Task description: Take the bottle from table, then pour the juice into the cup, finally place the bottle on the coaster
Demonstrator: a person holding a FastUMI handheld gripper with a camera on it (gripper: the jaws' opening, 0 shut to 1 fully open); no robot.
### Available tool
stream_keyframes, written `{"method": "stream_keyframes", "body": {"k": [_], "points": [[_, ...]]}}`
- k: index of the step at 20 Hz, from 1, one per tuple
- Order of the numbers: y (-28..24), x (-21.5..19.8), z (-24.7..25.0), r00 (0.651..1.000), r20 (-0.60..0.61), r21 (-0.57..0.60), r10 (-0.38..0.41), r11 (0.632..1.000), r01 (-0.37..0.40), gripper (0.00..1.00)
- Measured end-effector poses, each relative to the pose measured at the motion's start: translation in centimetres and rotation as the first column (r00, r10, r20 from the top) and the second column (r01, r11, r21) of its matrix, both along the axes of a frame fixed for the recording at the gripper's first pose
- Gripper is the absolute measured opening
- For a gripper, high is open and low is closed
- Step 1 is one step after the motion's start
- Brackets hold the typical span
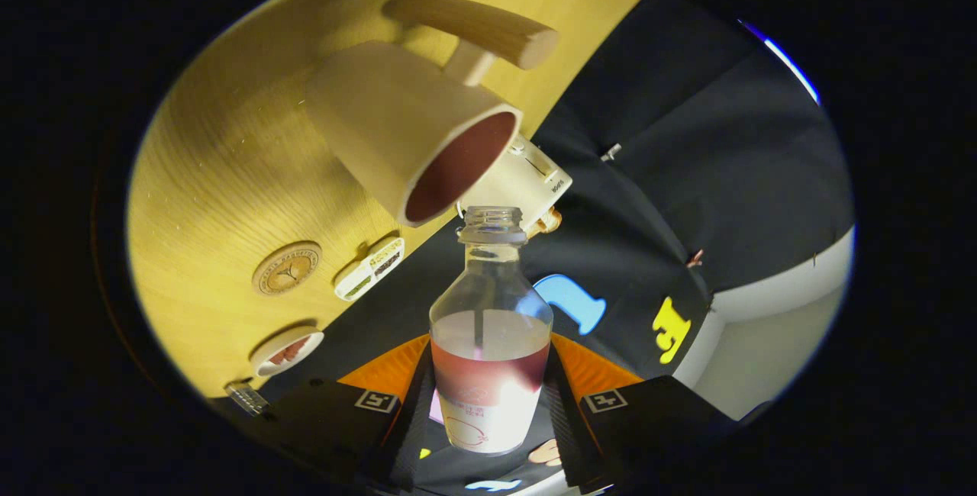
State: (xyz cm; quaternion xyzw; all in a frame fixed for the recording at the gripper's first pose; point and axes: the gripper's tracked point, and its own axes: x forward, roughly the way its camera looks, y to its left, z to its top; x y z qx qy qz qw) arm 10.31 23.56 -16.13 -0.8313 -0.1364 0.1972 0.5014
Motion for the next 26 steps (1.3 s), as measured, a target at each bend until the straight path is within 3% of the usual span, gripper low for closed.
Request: {"method": "stream_keyframes", "body": {"k": [3, 7, 10, 13, 15, 18, 23, 26], "points": [[-0.5, 0.0, 0.1, 0.99, -0.095, 0.159, -0.109, 0.98, 0.123, 0.73], [-0.9, -1.4, -0.5, 0.96, -0.214, 0.335, -0.182, 0.909, 0.247, 0.73], [-1.2, -2.2, -1.2, 0.919, -0.34, 0.455, -0.201, 0.82, 0.348, 0.73], [-0.7, -2.4, -0.8, 0.883, -0.44, 0.575, -0.166, 0.703, 0.419, 0.73], [-1.1, -2.3, 0.6, 0.872, -0.473, 0.678, -0.126, 0.58, 0.452, 0.73], [-1.6, -1.9, 1.7, 0.843, -0.536, 0.789, -0.037, 0.333, 0.517, 0.73], [-4.0, -0.8, 2.1, 0.775, -0.632, 0.775, 0.004, 0.048, 0.631, 0.73], [-4.4, 0.3, 2.9, 0.765, -0.631, 0.752, 0.127, -0.138, 0.644, 0.73]]}}
